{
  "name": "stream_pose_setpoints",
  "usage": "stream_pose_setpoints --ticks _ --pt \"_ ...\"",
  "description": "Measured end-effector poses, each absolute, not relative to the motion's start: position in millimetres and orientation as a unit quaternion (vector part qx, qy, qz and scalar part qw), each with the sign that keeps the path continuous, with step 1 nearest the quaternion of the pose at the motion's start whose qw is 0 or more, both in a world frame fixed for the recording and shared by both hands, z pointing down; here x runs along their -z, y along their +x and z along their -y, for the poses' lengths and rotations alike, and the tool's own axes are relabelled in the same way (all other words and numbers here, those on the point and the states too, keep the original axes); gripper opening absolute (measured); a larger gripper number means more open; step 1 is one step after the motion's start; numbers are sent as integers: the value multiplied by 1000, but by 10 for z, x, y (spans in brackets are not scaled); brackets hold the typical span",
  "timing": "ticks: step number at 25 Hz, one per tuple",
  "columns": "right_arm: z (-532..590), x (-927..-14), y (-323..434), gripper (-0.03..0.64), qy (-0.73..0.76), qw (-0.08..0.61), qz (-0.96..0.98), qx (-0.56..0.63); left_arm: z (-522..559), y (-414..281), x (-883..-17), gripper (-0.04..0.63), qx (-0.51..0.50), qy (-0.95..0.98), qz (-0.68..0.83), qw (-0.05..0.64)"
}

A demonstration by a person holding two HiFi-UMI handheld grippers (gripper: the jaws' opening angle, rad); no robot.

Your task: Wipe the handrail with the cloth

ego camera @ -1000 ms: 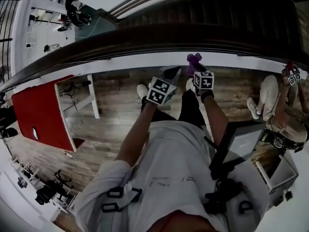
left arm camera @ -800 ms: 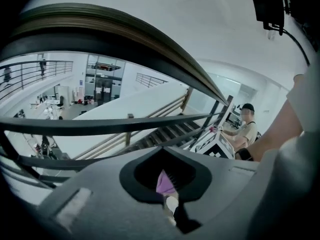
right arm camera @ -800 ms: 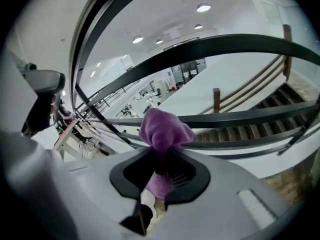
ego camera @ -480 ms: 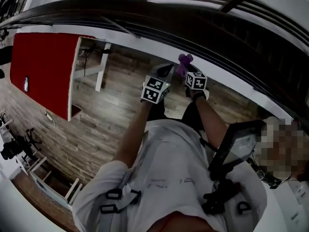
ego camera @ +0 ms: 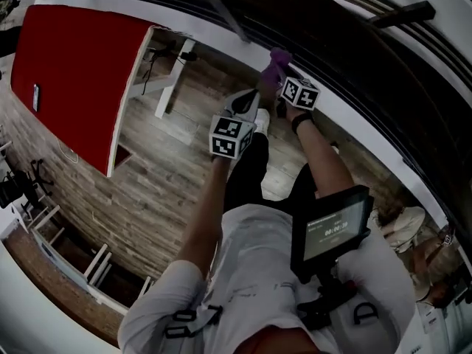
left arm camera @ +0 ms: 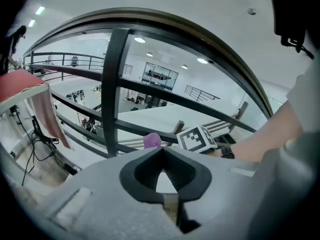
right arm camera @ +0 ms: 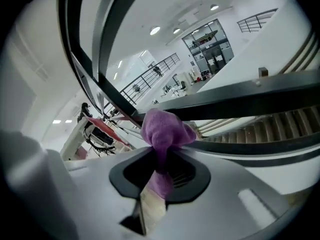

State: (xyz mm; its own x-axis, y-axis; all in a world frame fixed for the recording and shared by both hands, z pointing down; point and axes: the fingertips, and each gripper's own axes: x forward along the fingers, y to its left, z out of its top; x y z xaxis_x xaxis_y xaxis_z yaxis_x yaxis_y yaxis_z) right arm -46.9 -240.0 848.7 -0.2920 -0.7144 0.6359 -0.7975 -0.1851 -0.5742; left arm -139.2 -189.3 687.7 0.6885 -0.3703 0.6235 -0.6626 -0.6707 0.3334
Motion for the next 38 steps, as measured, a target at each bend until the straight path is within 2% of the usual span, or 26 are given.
stream_pose_setpoints --ticks 5,13,21,34,38 --pt "2991 -8748 -707 63 584 -29 626 -515 2158 -1655 -7153 0 -250 867 325 284" --pt "3415 -9233 -985 63 564 -70 595 -568 2288 -1900 -7364 0 -251 867 345 258" --pt "3600 -9562 -805 63 581 -104 561 -580 2151 -1893 -7534 0 -264 867 323 273" --pt "2890 -9573 -12 63 618 -135 518 -576 1898 -1224 -7545 0 -237 883 298 274" --pt "2602 -9541 240 62 625 -125 529 -560 1690 -945 -7550 0 -235 886 286 279"
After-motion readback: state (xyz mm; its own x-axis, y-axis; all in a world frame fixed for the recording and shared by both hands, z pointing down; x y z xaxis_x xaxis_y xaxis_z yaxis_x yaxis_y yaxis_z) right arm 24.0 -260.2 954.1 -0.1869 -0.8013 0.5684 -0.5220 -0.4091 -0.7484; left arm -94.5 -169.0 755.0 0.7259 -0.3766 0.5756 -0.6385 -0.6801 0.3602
